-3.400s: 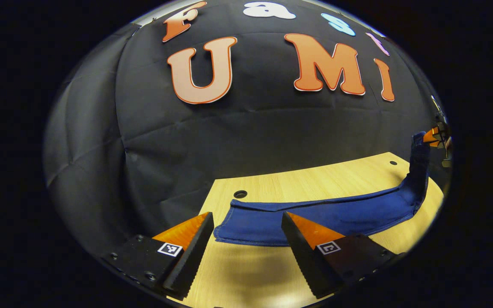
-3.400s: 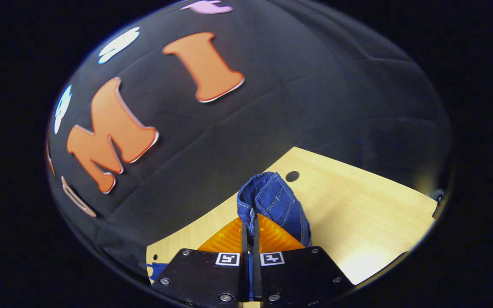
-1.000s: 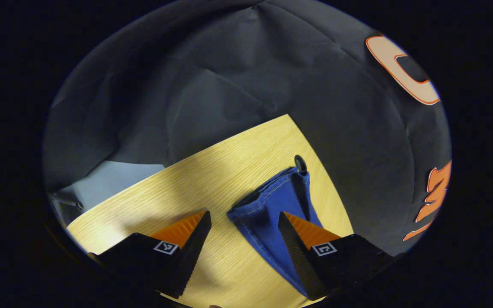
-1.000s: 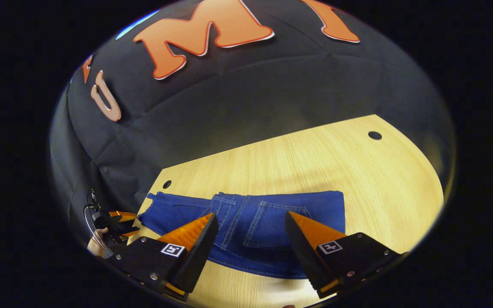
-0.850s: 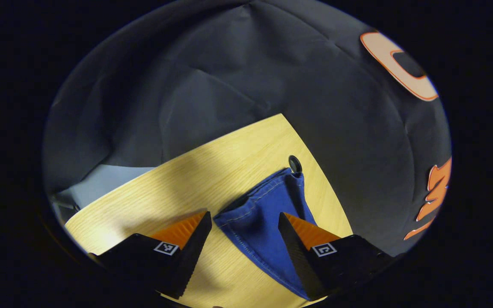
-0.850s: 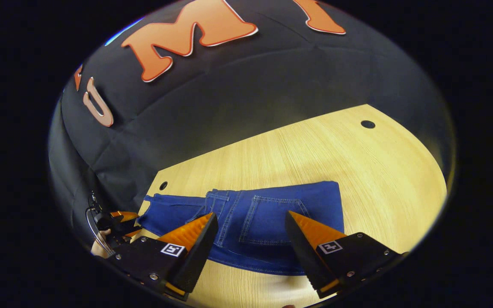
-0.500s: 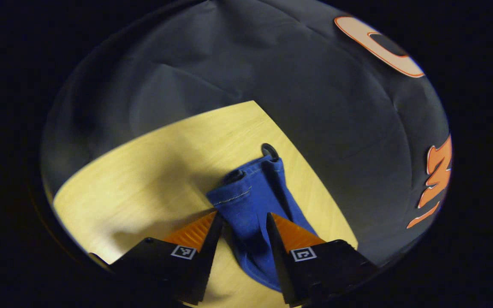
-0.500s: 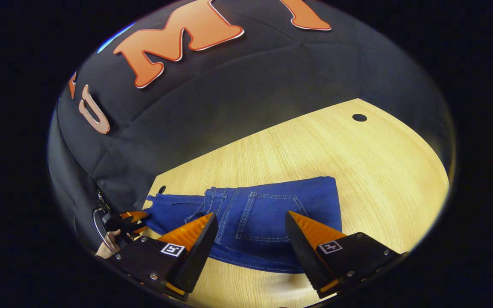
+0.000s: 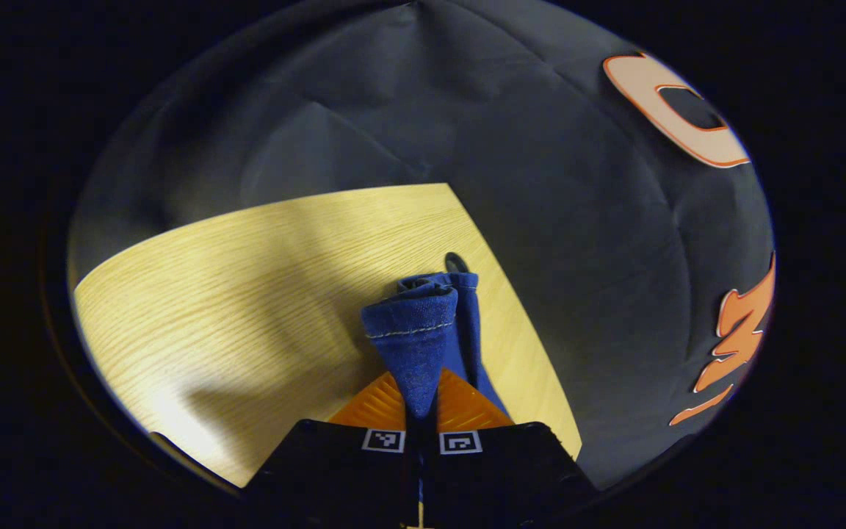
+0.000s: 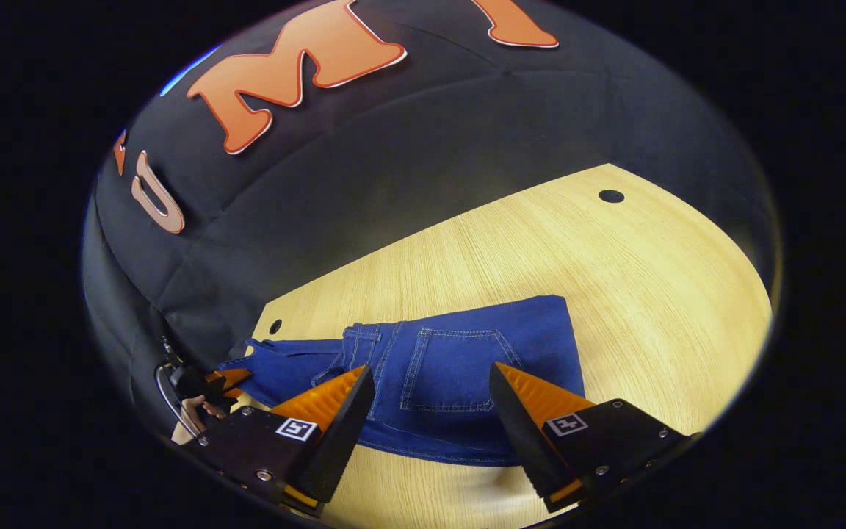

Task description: Grasp the waist and the cuffs of the jeans and fold them to make the two legs overlap; first hold the waist and fold one-third of the jeans toward the cuffs, then hold the cuffs and fold the remaining one-third in the same direction to finish folding.

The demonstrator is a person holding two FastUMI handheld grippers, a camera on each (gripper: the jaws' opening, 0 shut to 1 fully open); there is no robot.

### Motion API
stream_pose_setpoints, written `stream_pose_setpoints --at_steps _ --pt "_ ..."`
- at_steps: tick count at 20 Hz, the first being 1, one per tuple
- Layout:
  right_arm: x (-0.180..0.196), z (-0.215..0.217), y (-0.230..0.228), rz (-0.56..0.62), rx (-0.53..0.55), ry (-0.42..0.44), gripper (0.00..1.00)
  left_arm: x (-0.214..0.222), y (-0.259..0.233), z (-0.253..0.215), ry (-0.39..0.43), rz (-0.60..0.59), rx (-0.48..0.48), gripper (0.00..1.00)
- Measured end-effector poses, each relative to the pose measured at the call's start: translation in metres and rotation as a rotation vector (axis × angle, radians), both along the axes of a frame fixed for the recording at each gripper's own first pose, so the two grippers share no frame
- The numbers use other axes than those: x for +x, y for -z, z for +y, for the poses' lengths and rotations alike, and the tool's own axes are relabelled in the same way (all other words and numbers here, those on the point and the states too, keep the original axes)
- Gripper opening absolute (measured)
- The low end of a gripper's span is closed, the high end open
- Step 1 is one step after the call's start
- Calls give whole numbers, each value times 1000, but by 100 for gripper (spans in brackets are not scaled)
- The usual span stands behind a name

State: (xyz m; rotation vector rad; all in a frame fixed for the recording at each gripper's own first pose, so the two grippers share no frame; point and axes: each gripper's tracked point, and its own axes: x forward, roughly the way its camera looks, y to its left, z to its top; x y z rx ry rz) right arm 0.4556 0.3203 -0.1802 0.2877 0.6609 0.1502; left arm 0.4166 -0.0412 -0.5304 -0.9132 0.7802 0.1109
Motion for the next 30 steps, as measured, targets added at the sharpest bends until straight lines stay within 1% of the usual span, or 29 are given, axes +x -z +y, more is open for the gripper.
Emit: stream_pose_setpoints --at_steps 3,6,10,12,14,16,18,19,22,24,27,30 --pt "1 -1 -2 -6 3 -5 98 -4 -48 -13 36 -72 34 3" --pt "0 0 -7 -15 25 -13 98 -11 -98 -40 79 -152 73 3" --pt "0 -4 -16 -37 44 -29 98 -27 -174 -85 139 -256 77 3" --pt "0 -12 -20 -46 51 -30 98 -33 -212 -123 186 -320 102 3" --pt "0 -21 -23 -54 60 -19 97 -34 -245 -173 243 -383 132 3" --pt "4 -31 -28 -75 64 1 97 -39 -269 -225 306 -431 143 3" --pt "7 -44 -29 -91 65 19 97 -50 -281 -279 370 -455 141 2" --pt "9 -49 -31 -98 65 27 97 -56 -281 -307 405 -459 135 2" --pt "13 -67 -31 -111 64 52 97 -69 -258 -392 505 -449 127 3" --pt "14 -79 -29 -114 65 74 97 -85 -218 -447 581 -417 126 3" --pt "12 -91 -23 -90 72 99 97 -105 -167 -502 679 -361 193 2" --pt "10 -97 -16 -66 65 106 97 -132 -116 -537 757 -288 291 2"
